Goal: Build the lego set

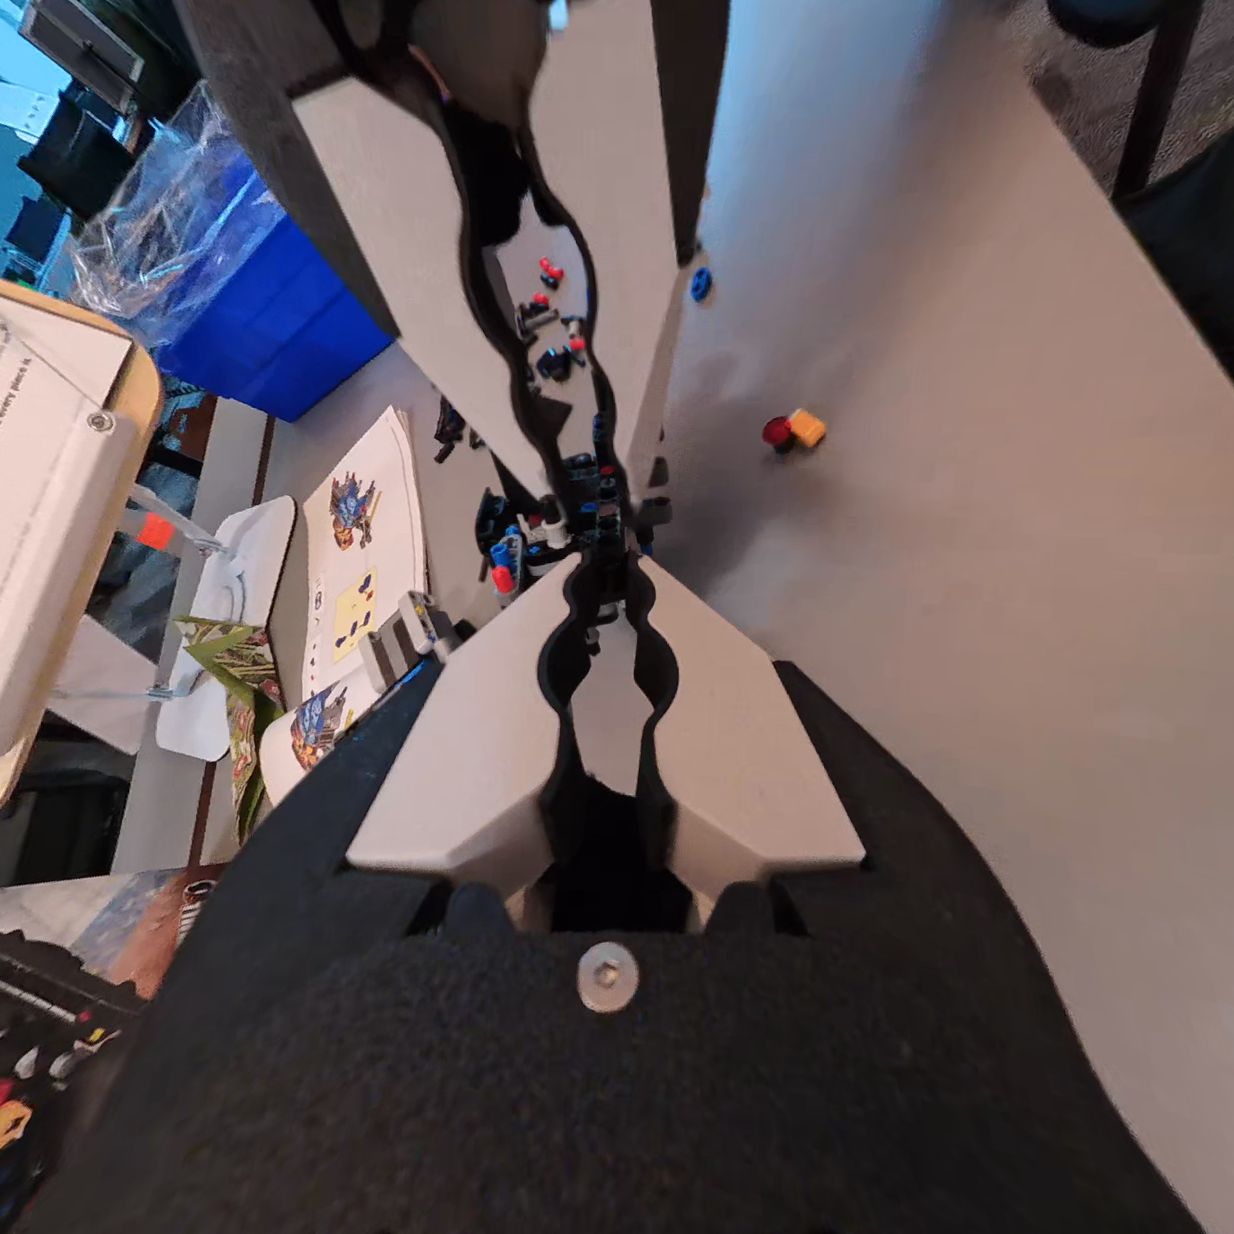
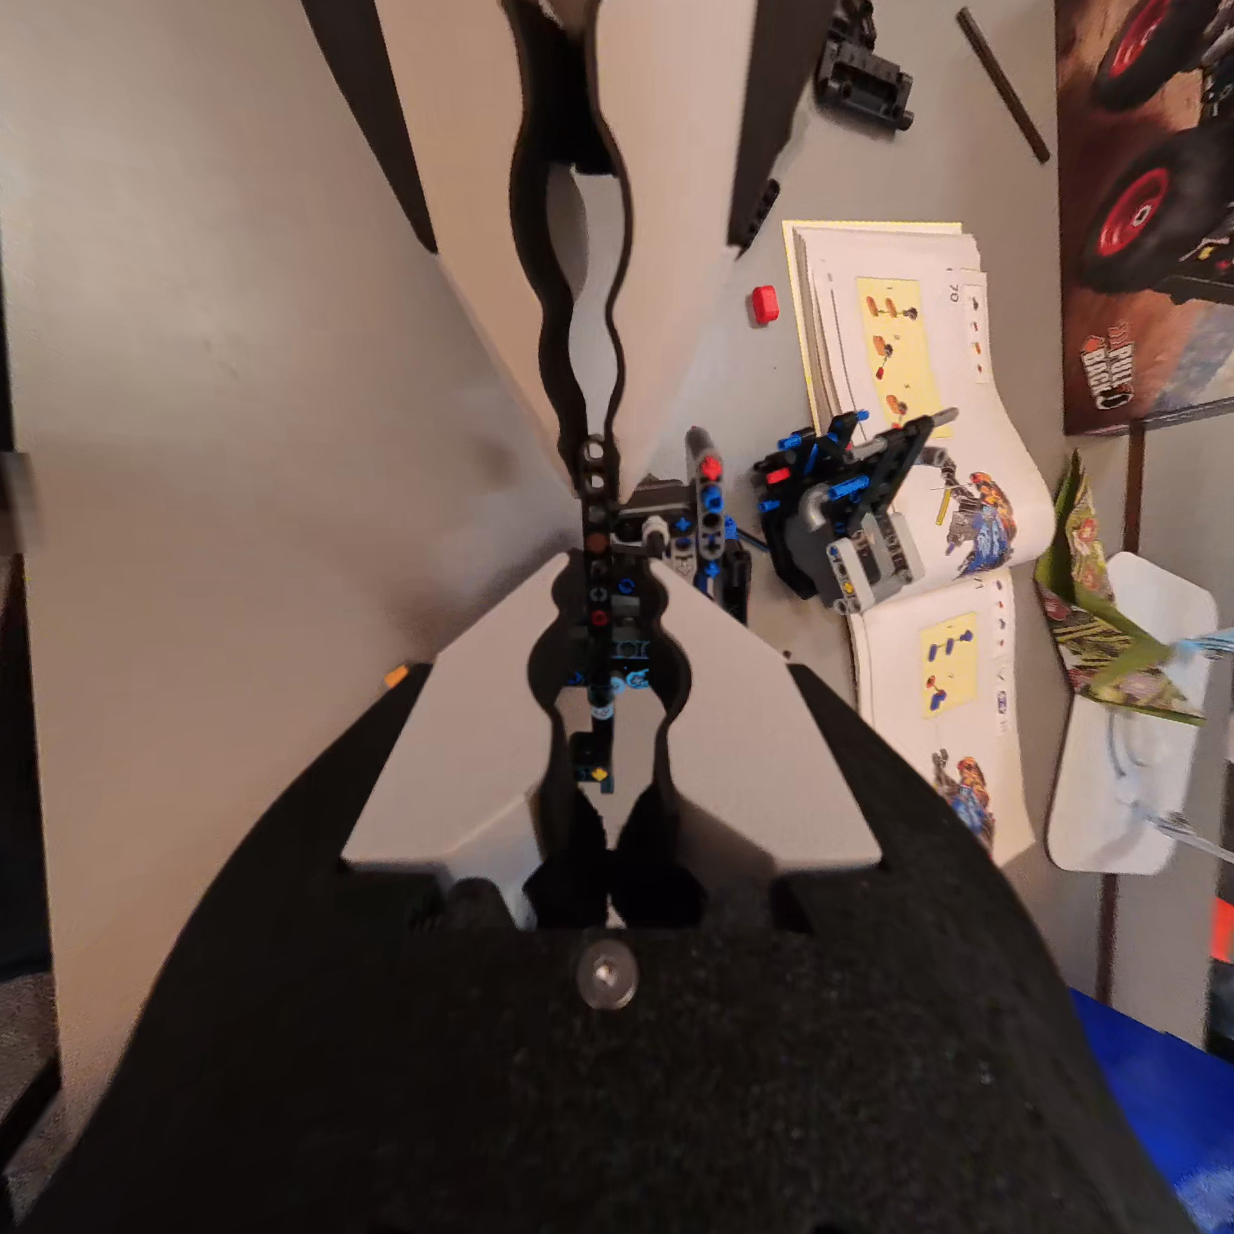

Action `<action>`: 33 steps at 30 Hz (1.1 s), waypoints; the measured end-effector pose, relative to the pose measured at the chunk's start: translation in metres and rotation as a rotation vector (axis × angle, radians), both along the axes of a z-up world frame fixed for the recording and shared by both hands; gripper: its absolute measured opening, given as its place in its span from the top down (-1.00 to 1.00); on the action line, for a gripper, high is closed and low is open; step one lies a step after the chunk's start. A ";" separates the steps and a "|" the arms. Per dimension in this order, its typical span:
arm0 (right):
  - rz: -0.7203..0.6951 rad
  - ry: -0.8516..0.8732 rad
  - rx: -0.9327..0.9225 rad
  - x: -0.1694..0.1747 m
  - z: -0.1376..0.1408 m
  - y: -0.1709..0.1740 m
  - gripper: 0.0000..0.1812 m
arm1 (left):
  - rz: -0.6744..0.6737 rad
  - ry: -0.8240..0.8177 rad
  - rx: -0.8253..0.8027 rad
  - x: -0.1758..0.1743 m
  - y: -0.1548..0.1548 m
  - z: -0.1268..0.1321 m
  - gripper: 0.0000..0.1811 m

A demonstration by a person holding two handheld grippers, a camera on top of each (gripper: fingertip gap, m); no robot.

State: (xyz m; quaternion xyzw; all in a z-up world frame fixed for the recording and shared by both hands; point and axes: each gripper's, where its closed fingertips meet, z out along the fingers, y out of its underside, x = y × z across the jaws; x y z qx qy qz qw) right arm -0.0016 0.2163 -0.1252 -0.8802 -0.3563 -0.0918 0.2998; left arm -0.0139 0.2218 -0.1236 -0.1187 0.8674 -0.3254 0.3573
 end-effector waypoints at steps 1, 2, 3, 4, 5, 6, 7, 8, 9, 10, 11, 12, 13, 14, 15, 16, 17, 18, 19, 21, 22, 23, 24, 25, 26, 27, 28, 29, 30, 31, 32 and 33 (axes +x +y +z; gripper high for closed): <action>-0.004 -0.035 0.003 0.001 -0.002 0.000 0.84 | -0.001 -0.002 -0.013 -0.001 -0.003 0.002 0.95; -0.010 -0.083 0.015 0.002 -0.003 0.001 0.83 | 0.005 0.000 -0.012 -0.001 -0.004 0.003 0.95; -0.002 -0.124 0.028 0.001 -0.004 0.001 0.88 | 0.008 -0.006 -0.009 0.000 -0.004 0.003 0.95; 0.014 -0.154 0.047 -0.001 -0.005 0.001 0.93 | 0.008 -0.010 -0.017 0.000 -0.004 0.004 0.95; 0.013 -0.170 0.069 0.001 -0.003 0.002 0.93 | 0.015 -0.011 -0.027 0.001 -0.004 0.006 0.95; -0.006 -0.147 0.097 0.003 0.000 0.004 0.93 | 0.030 -0.025 -0.042 0.003 -0.003 0.009 0.95; -0.023 -0.091 0.124 0.005 0.005 0.006 0.93 | 0.043 -0.052 -0.066 0.005 -0.001 0.015 0.94; -0.027 -0.006 0.143 0.004 0.012 0.007 0.93 | 0.050 -0.091 -0.099 0.007 0.000 0.023 0.93; -0.029 0.088 0.171 0.003 0.020 0.008 0.93 | 0.058 -0.139 -0.139 0.008 0.002 0.034 0.92; -0.036 0.182 0.210 0.005 0.030 0.010 0.93 | 0.064 -0.177 -0.188 0.009 0.006 0.046 0.86; -0.044 0.271 0.251 0.009 0.039 0.012 0.93 | 0.071 -0.190 -0.241 0.009 0.010 0.055 0.81; -0.049 0.365 0.278 0.014 0.047 0.013 0.93 | 0.086 -0.192 -0.295 0.010 0.016 0.063 0.81; -0.052 0.463 0.289 0.017 0.054 0.013 0.93 | 0.094 -0.189 -0.344 0.011 0.020 0.069 0.82; -0.051 0.561 0.300 0.020 0.060 0.014 0.93 | 0.095 -0.175 -0.378 0.011 0.024 0.070 0.82; -0.046 0.655 0.316 0.022 0.067 0.015 0.93 | 0.109 -0.168 -0.398 0.014 0.027 0.071 0.82; -0.042 0.743 0.320 0.024 0.071 0.017 0.93 | 0.121 -0.169 -0.413 0.016 0.030 0.070 0.78; -0.034 0.823 0.313 0.024 0.074 0.018 0.93 | 0.127 -0.165 -0.425 0.018 0.030 0.068 0.78; -0.022 0.897 0.305 0.023 0.076 0.019 0.93 | 0.136 -0.164 -0.436 0.019 0.031 0.067 0.79; -0.015 0.954 0.303 0.023 0.076 0.021 0.93 | 0.144 -0.171 -0.446 0.020 0.031 0.067 0.87; -0.009 1.020 0.294 0.023 0.072 0.024 0.93 | 0.150 -0.175 -0.457 0.021 0.030 0.067 0.89; -0.005 1.038 0.291 0.022 0.069 0.026 0.93 | 0.149 -0.175 -0.461 0.021 0.030 0.067 0.92; 0.000 1.048 0.290 0.021 0.065 0.027 0.93 | 0.149 -0.167 -0.464 0.021 0.029 0.066 0.93; 0.004 1.064 0.293 0.020 0.064 0.028 0.93 | 0.158 -0.164 -0.468 0.022 0.030 0.065 0.93; 0.008 1.084 0.295 0.020 0.063 0.028 0.93 | 0.161 -0.161 -0.476 0.023 0.031 0.065 0.94; 0.009 1.110 0.294 0.020 0.063 0.028 0.93 | 0.157 -0.149 -0.486 0.023 0.030 0.063 0.94; 0.014 1.136 0.291 0.020 0.062 0.027 0.93 | 0.159 -0.135 -0.491 0.024 0.031 0.061 0.94; 0.020 1.159 0.285 0.020 0.062 0.025 0.93 | 0.161 -0.128 -0.491 0.024 0.031 0.059 0.94; 0.025 1.173 0.282 0.019 0.060 0.024 0.93 | 0.159 -0.123 -0.484 0.024 0.032 0.057 0.94; 0.033 1.187 0.282 0.019 0.059 0.023 0.93 | 0.161 -0.128 -0.475 0.025 0.033 0.056 0.95; 0.036 1.212 0.281 0.019 0.059 0.022 0.93 | 0.157 -0.137 -0.473 0.024 0.034 0.057 0.96; 0.041 1.245 0.288 0.021 0.060 0.021 0.93 | 0.152 -0.138 -0.480 0.024 0.035 0.058 0.96; 0.045 1.280 0.301 0.023 0.062 0.019 0.93 | 0.148 -0.138 -0.493 0.024 0.037 0.059 0.94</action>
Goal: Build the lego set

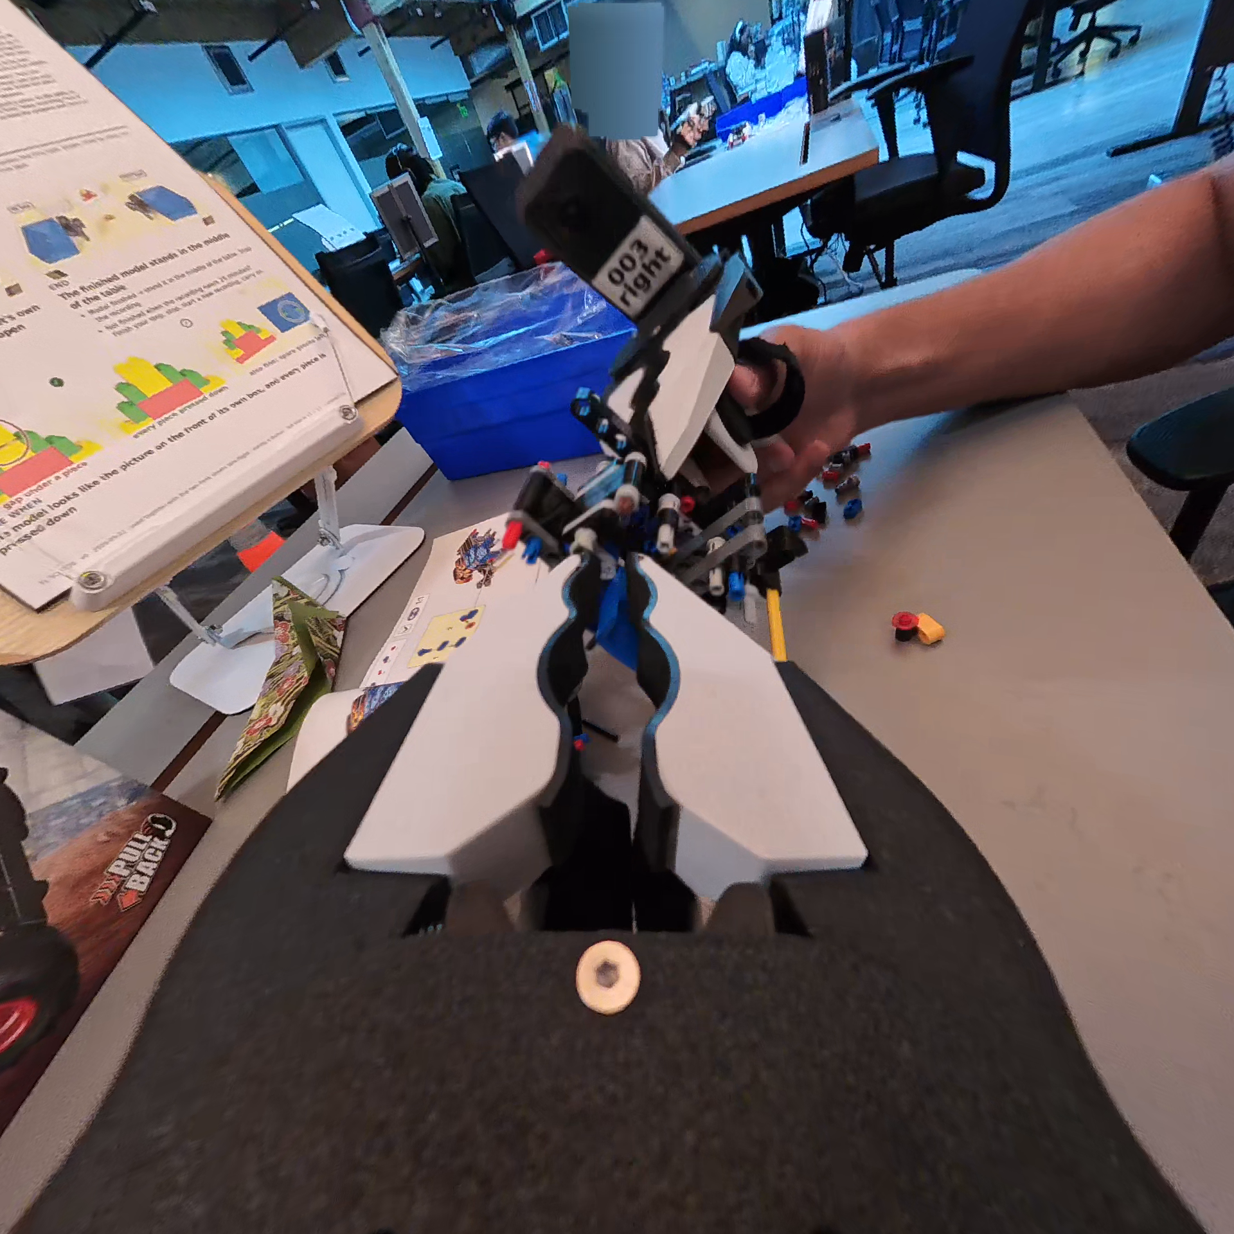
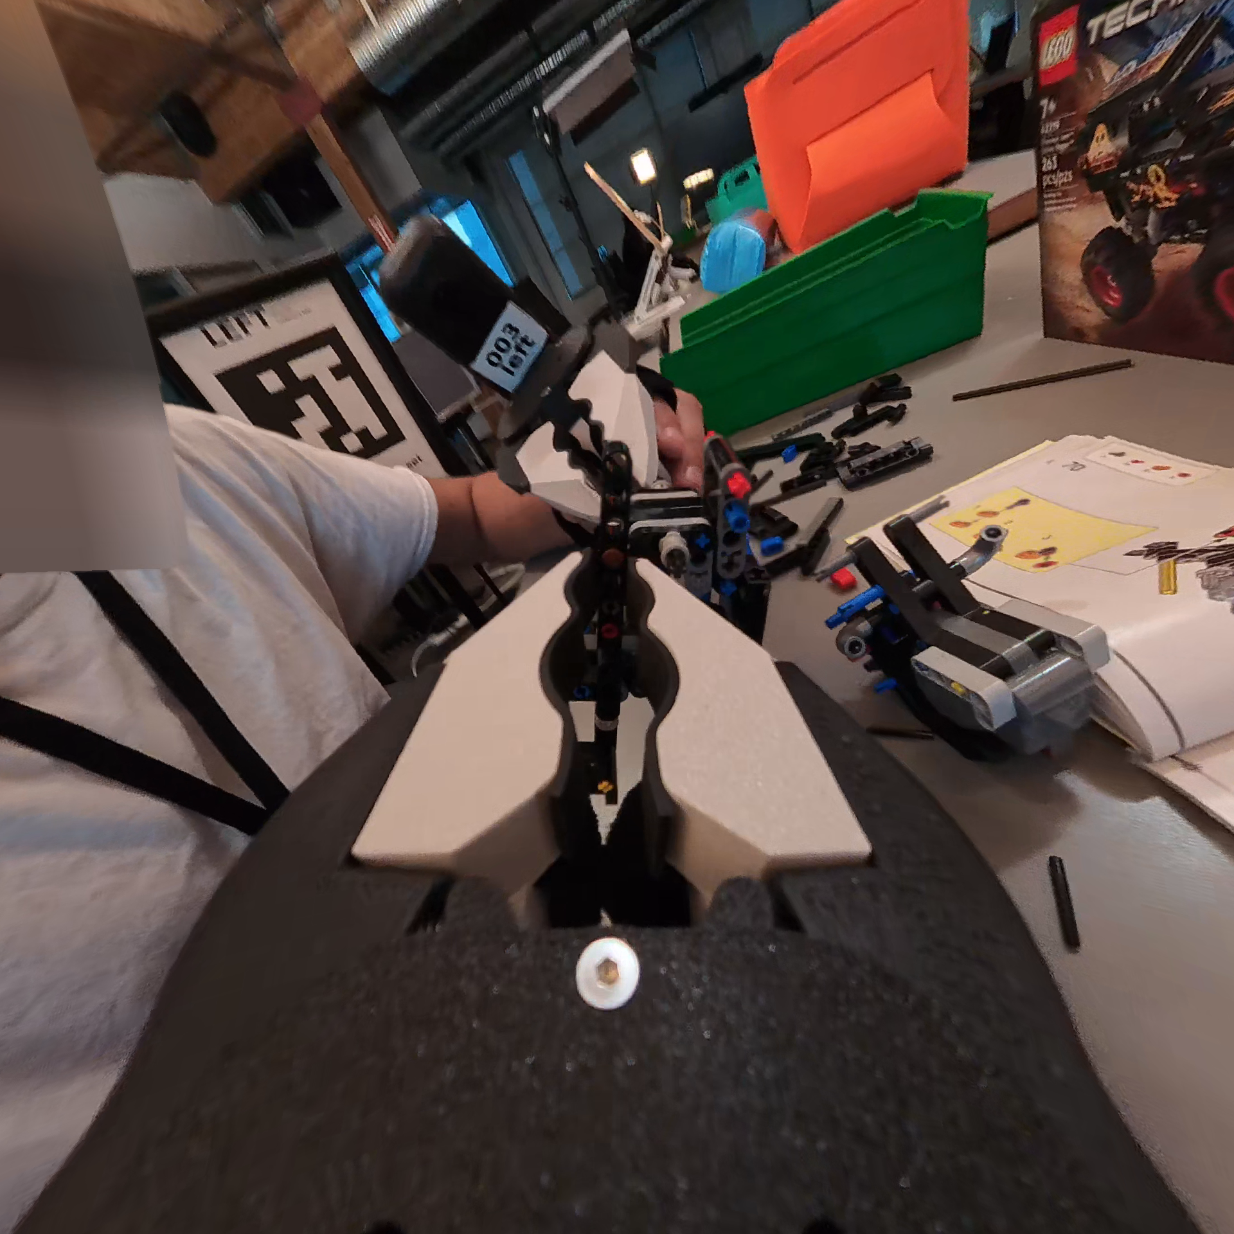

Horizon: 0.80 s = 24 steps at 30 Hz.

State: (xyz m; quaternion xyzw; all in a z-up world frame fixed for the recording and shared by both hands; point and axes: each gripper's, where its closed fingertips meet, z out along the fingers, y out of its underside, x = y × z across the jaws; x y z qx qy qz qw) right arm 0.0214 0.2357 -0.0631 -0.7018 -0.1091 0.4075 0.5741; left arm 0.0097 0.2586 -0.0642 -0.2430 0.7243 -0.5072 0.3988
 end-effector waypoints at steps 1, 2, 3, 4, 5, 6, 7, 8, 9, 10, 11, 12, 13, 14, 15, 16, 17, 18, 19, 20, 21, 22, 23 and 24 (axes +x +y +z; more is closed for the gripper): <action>0.004 0.033 0.017 0.002 0.002 -0.002 0.93 | -0.004 -0.008 -0.019 -0.001 0.002 0.002 0.94; 0.007 0.059 0.036 0.005 0.004 -0.004 0.93 | -0.015 -0.012 -0.040 -0.001 0.003 0.004 0.92; 0.010 0.086 0.050 0.008 0.007 -0.006 0.93 | -0.024 -0.008 -0.061 -0.002 0.004 0.005 0.89; 0.018 0.120 0.066 0.011 0.011 -0.008 0.93 | -0.024 -0.001 -0.078 -0.001 0.005 0.005 0.86; 0.034 0.160 0.085 0.013 0.016 -0.010 0.93 | -0.028 0.006 -0.094 -0.001 0.007 0.005 0.83; 0.048 0.194 0.104 0.015 0.021 -0.013 0.93 | -0.033 0.014 -0.109 0.000 0.007 0.004 0.79; 0.062 0.222 0.119 0.016 0.025 -0.015 0.93 | -0.043 0.029 -0.124 0.000 0.006 0.002 0.74; 0.079 0.245 0.133 0.016 0.028 -0.018 0.93 | -0.063 0.058 -0.138 0.000 0.004 -0.001 0.69; 0.093 0.261 0.143 0.016 0.031 -0.020 0.93 | -0.078 0.082 -0.157 0.000 0.001 -0.003 0.66; 0.103 0.274 0.149 0.015 0.032 -0.021 0.93 | -0.090 0.093 -0.183 -0.001 -0.001 -0.003 0.63; 0.112 0.286 0.152 0.014 0.033 -0.022 0.93 | -0.098 0.098 -0.210 -0.001 -0.003 -0.002 0.62; 0.123 0.294 0.150 0.012 0.033 -0.022 0.93 | -0.091 0.090 -0.234 0.000 -0.003 0.001 0.62; 0.133 0.292 0.142 0.010 0.031 -0.022 0.93 | -0.087 0.074 -0.256 -0.001 -0.002 0.005 0.63; 0.138 0.279 0.132 0.007 0.028 -0.021 0.93 | -0.091 0.065 -0.273 -0.002 -0.003 0.009 0.62; 0.145 0.266 0.121 0.004 0.025 -0.020 0.93 | -0.099 0.066 -0.285 -0.003 -0.003 0.011 0.57; 0.155 0.259 0.109 0.000 0.022 -0.019 0.93 | -0.110 0.075 -0.295 -0.004 -0.005 0.013 0.51; 0.164 0.261 0.099 -0.002 0.020 -0.018 0.93 | -0.122 0.090 -0.302 -0.005 -0.006 0.012 0.48; 0.171 0.268 0.091 -0.005 0.020 -0.017 0.93 | -0.126 0.100 -0.308 -0.005 -0.007 0.011 0.47; 0.182 0.277 0.087 -0.007 0.019 -0.017 0.93 | -0.127 0.103 -0.315 -0.005 -0.007 0.011 0.46; 0.192 0.286 0.084 -0.009 0.020 -0.017 0.93 | -0.135 0.108 -0.321 -0.005 -0.007 0.010 0.46; 0.199 0.291 0.080 -0.010 0.020 -0.017 0.93 | -0.143 0.117 -0.324 -0.006 -0.008 0.009 0.45; 0.203 0.291 0.075 -0.012 0.019 -0.016 0.93 | -0.146 0.122 -0.325 -0.006 -0.009 0.009 0.43; 0.204 0.285 0.068 -0.013 0.018 -0.016 0.93 | -0.149 0.123 -0.324 -0.006 -0.010 0.008 0.43; 0.203 0.275 0.061 -0.015 0.016 -0.015 0.93 | -0.154 0.125 -0.323 -0.007 -0.011 0.008 0.43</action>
